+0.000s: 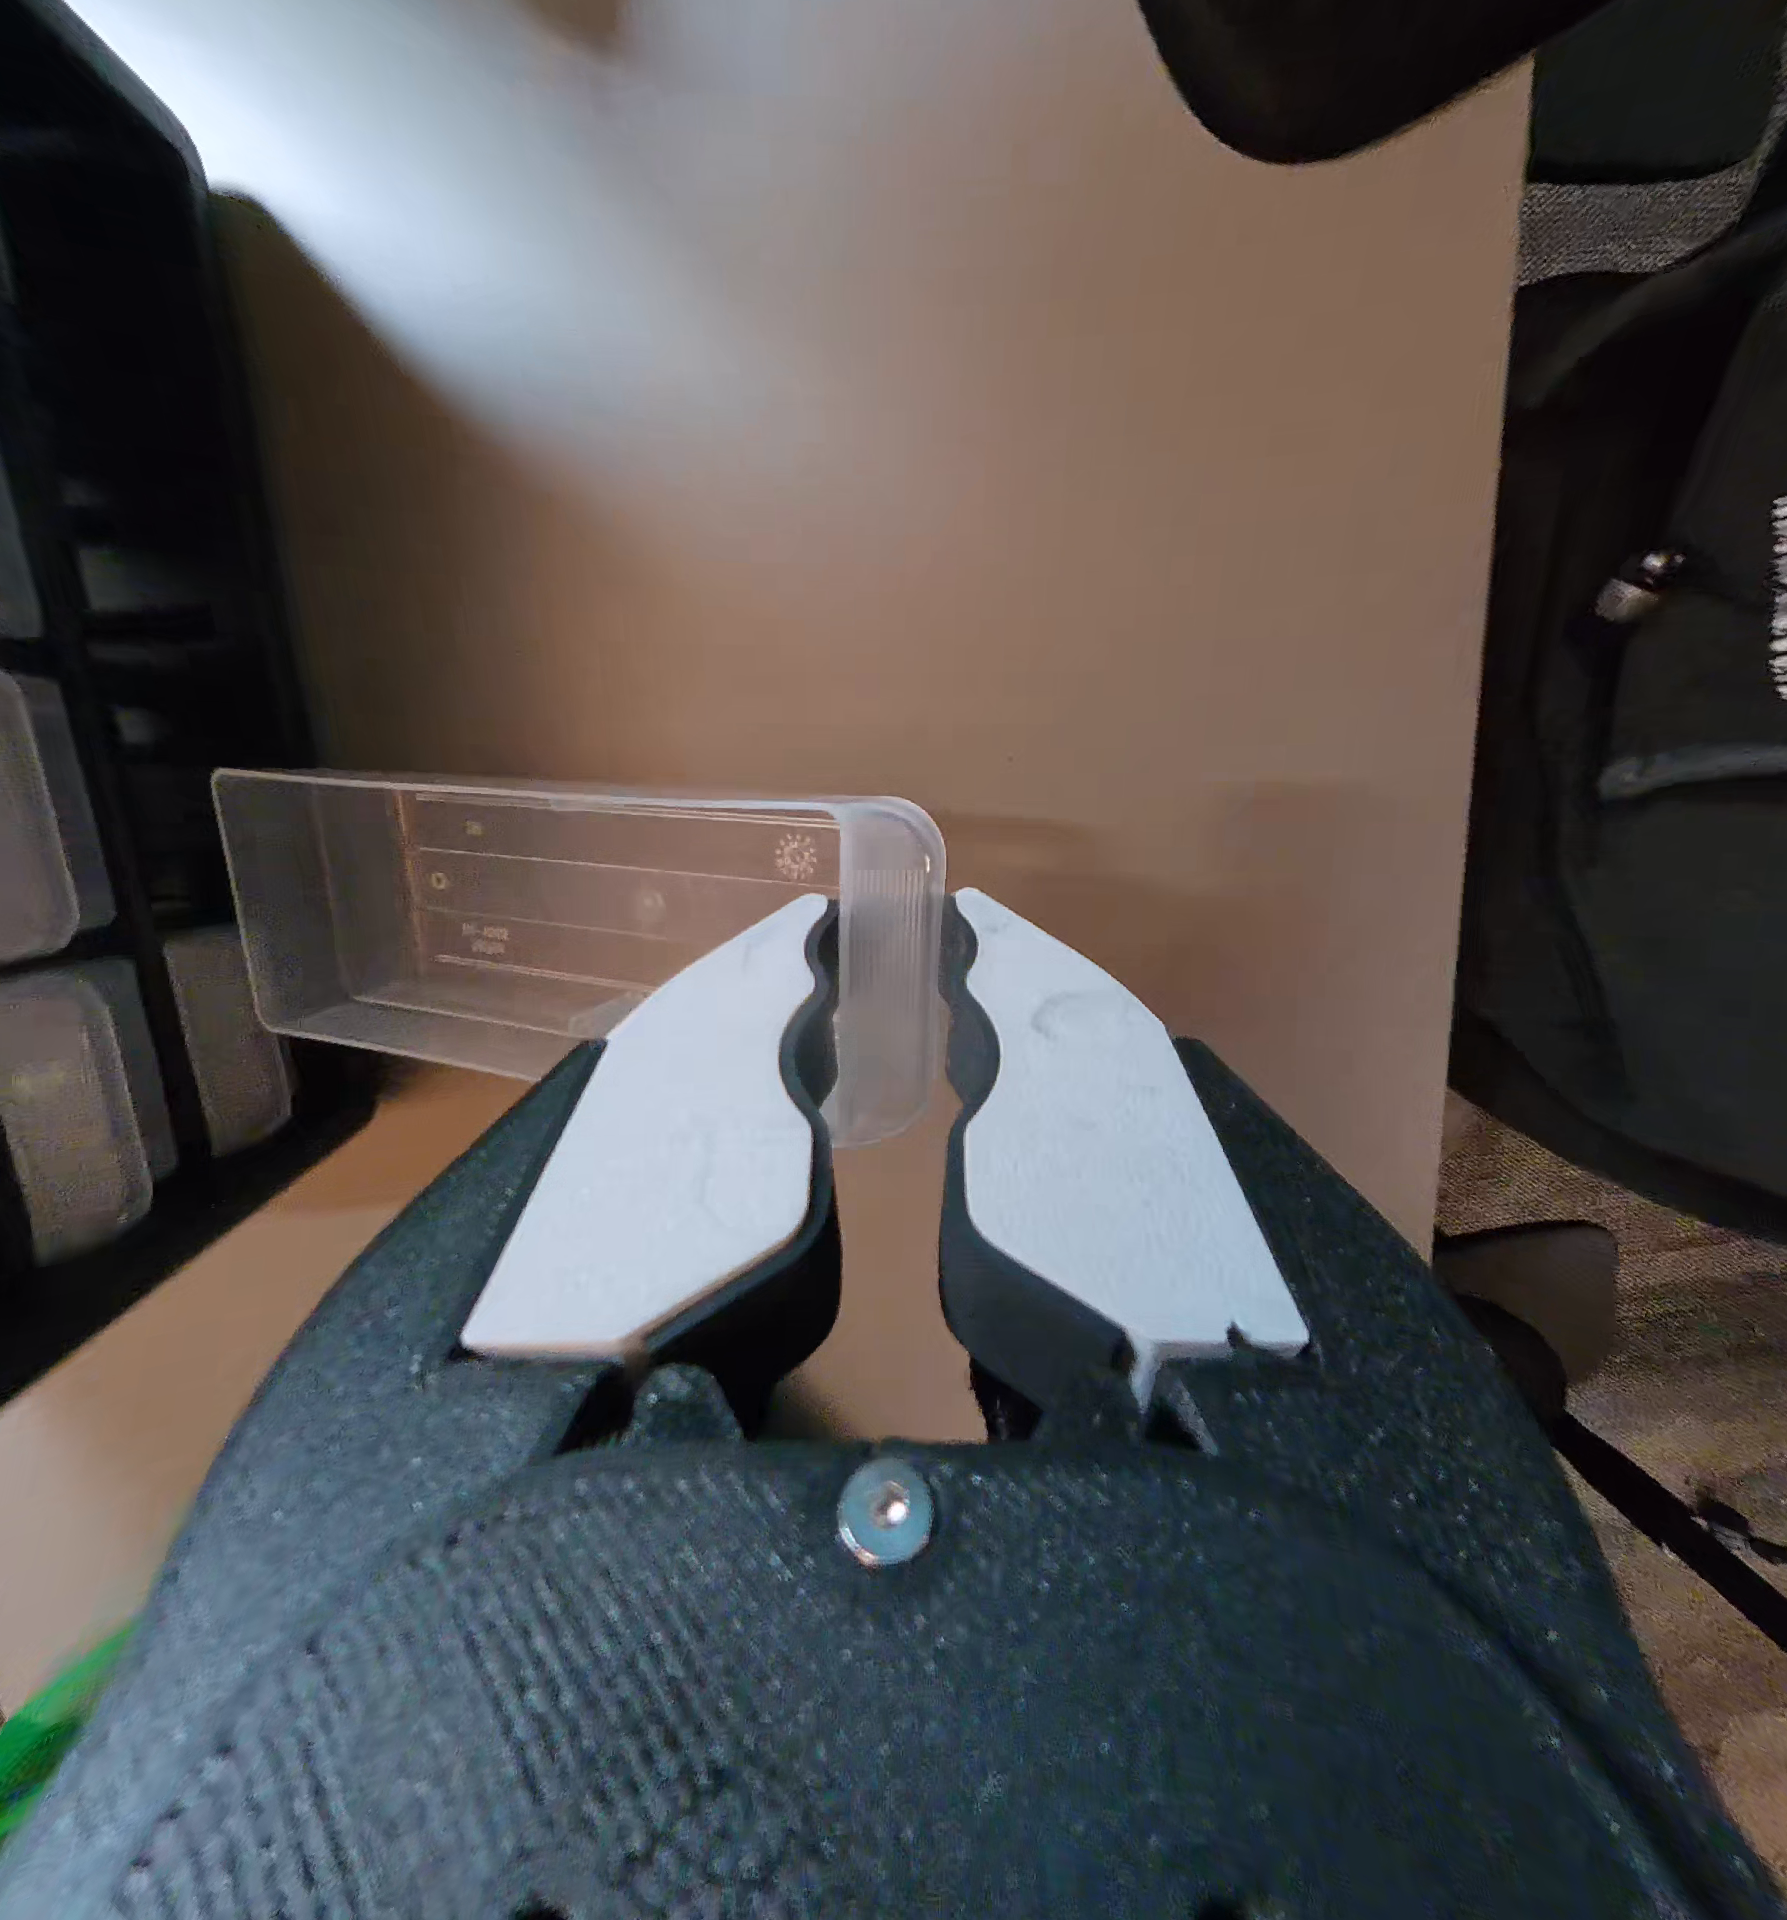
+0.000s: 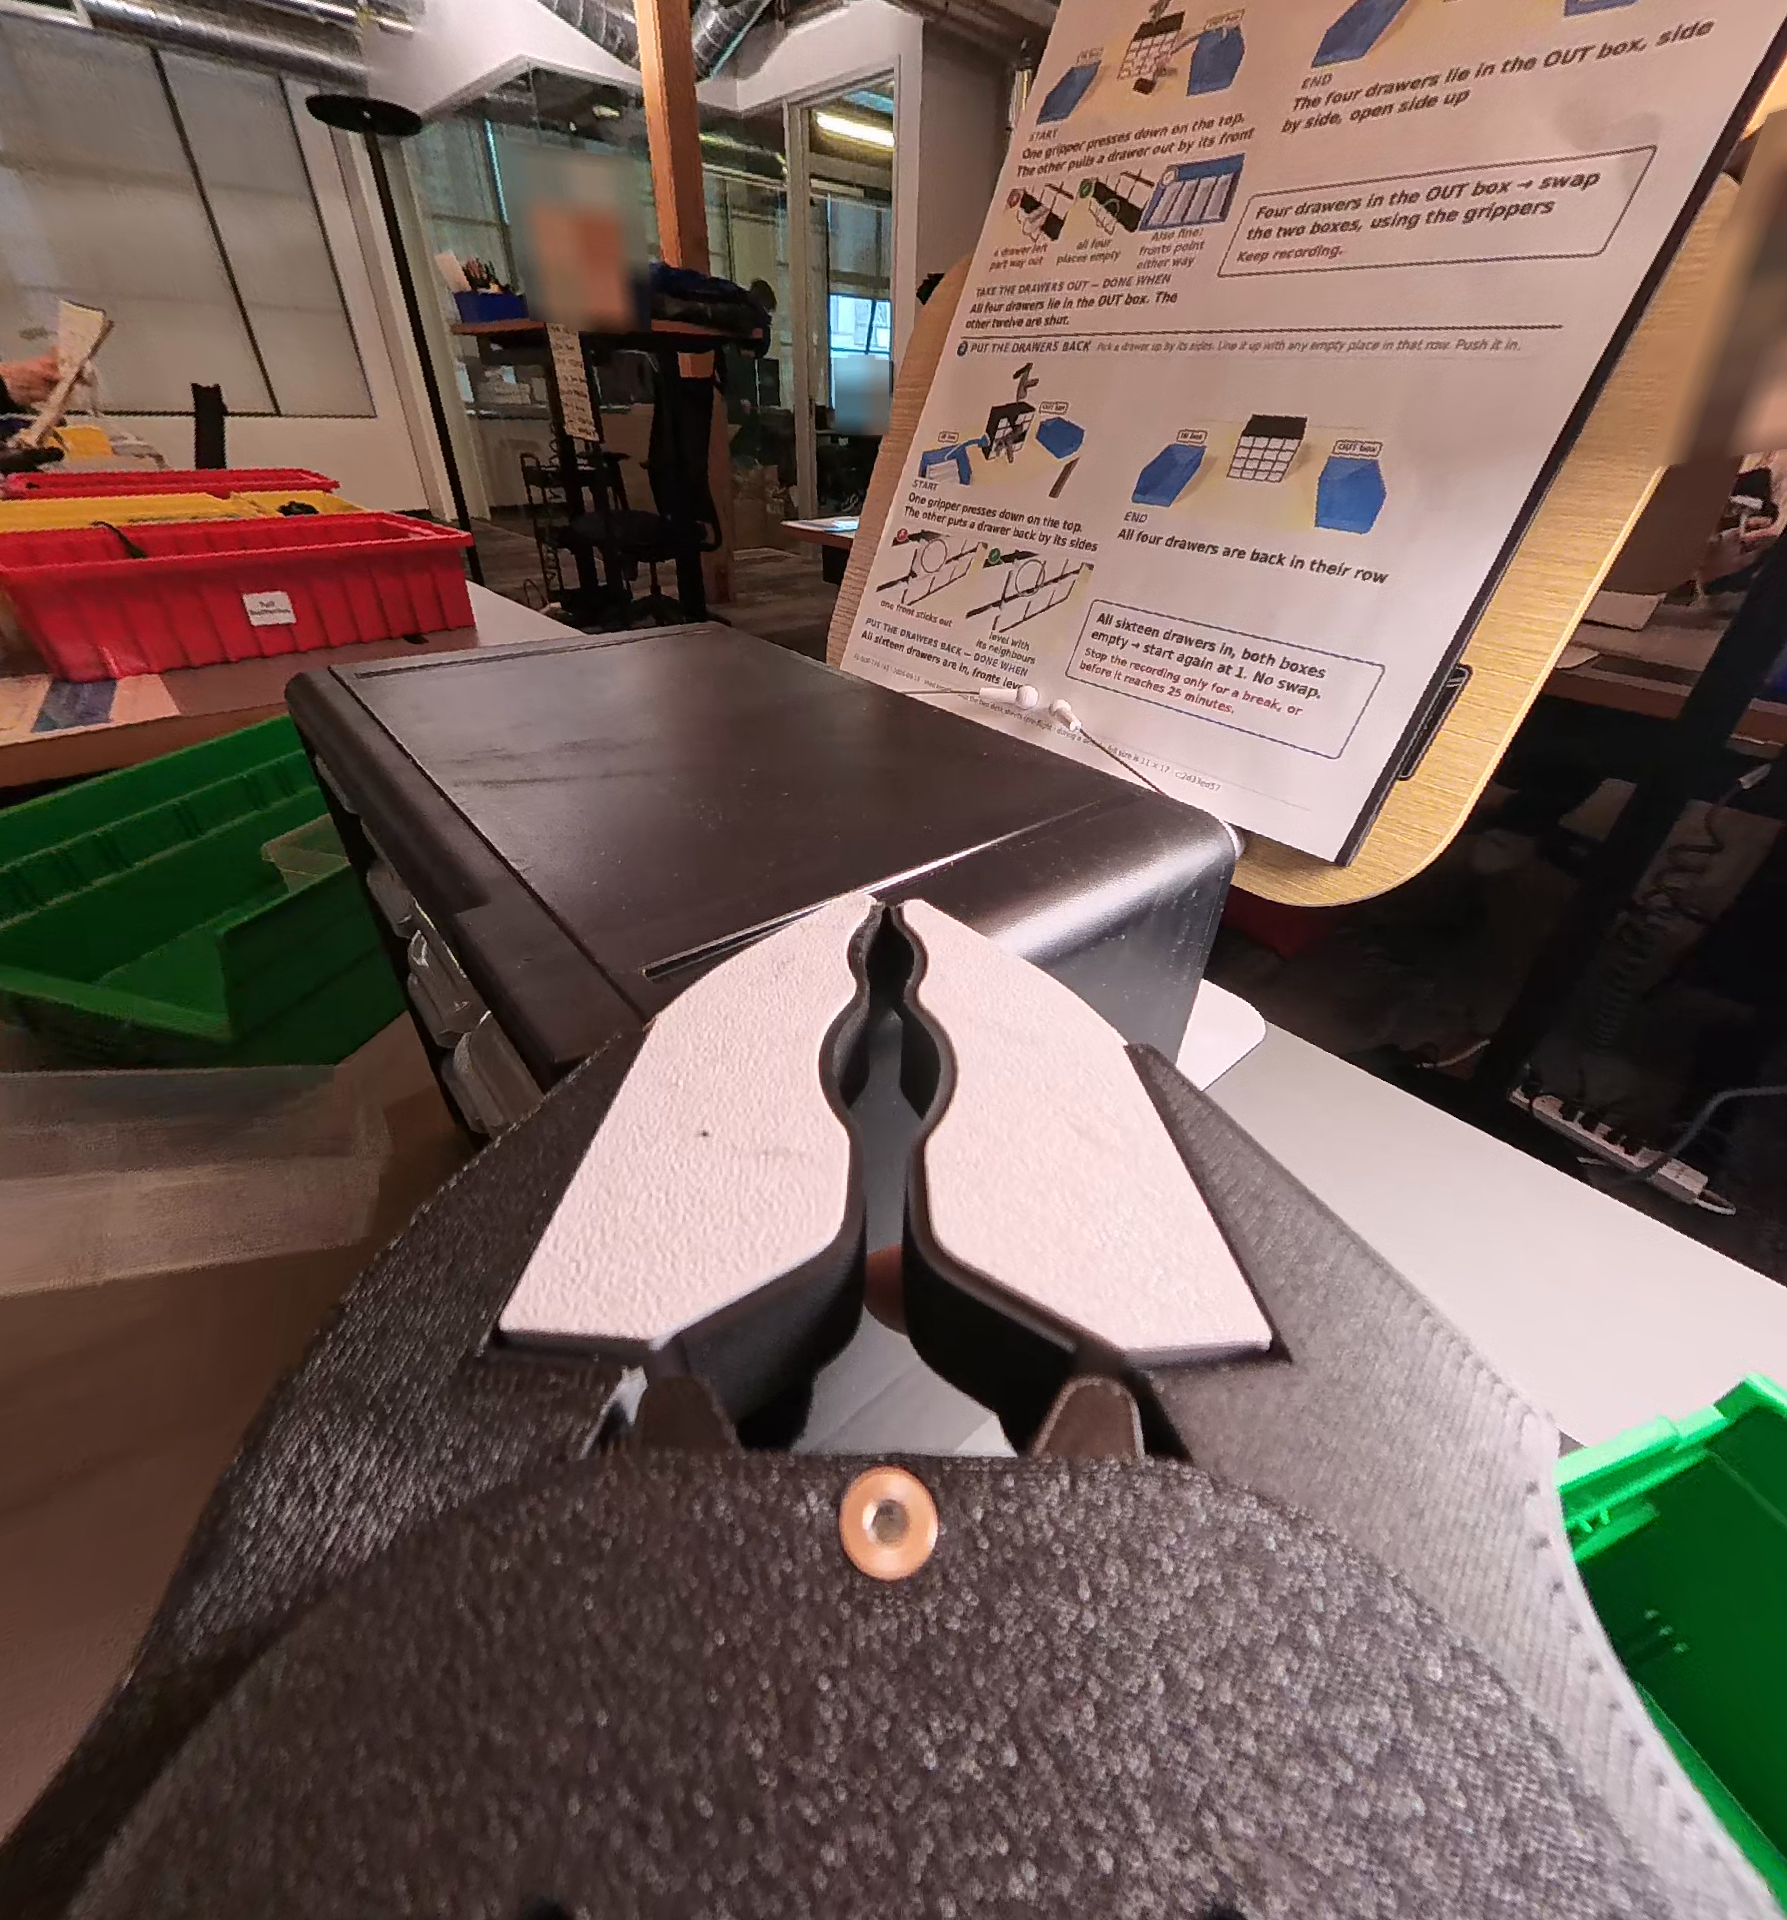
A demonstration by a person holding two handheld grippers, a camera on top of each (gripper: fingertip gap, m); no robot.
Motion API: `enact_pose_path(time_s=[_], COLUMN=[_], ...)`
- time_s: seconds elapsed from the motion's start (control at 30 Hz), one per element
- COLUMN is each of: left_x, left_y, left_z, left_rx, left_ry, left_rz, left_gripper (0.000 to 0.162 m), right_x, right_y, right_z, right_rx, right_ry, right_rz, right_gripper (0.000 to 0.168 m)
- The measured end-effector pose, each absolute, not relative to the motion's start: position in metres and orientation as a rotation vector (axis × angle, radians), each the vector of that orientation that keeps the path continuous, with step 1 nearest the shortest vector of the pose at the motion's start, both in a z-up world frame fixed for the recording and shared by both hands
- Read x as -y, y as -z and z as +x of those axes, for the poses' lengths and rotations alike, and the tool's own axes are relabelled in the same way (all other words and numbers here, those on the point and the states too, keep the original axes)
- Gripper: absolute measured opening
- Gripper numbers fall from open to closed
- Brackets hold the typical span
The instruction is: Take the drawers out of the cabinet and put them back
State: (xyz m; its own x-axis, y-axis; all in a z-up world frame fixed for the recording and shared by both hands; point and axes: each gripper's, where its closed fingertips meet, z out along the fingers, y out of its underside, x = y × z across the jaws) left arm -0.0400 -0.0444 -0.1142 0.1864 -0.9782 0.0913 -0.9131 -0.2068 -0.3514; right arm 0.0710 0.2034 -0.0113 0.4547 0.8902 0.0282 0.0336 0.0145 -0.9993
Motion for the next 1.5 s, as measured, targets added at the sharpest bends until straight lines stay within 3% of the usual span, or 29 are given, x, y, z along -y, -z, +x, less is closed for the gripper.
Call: enact_pose_path(time_s=[0.03, 0.83, 1.5], left_x=[0.039, -0.004, -0.053], left_y=[0.120, 0.149, 0.200], left_z=[-0.036, -0.018, -0.035], left_rx=[-1.828, -1.704, -1.559], left_ry=[0.440, 0.359, -0.074], left_rz=[-2.251, -2.284, -1.963], left_gripper=[0.017, 0.017, 0.020], right_x=[-0.203, -0.203, -0.203], right_y=[0.011, 0.011, 0.011], right_z=[0.071, 0.071, 0.071], right_rx=[0.886, 0.883, 0.877], right_ry=[-0.825, -0.872, -0.884], right_rz=[-1.402, -1.395, -1.391], right_gripper=[0.000, 0.000, 0.000])
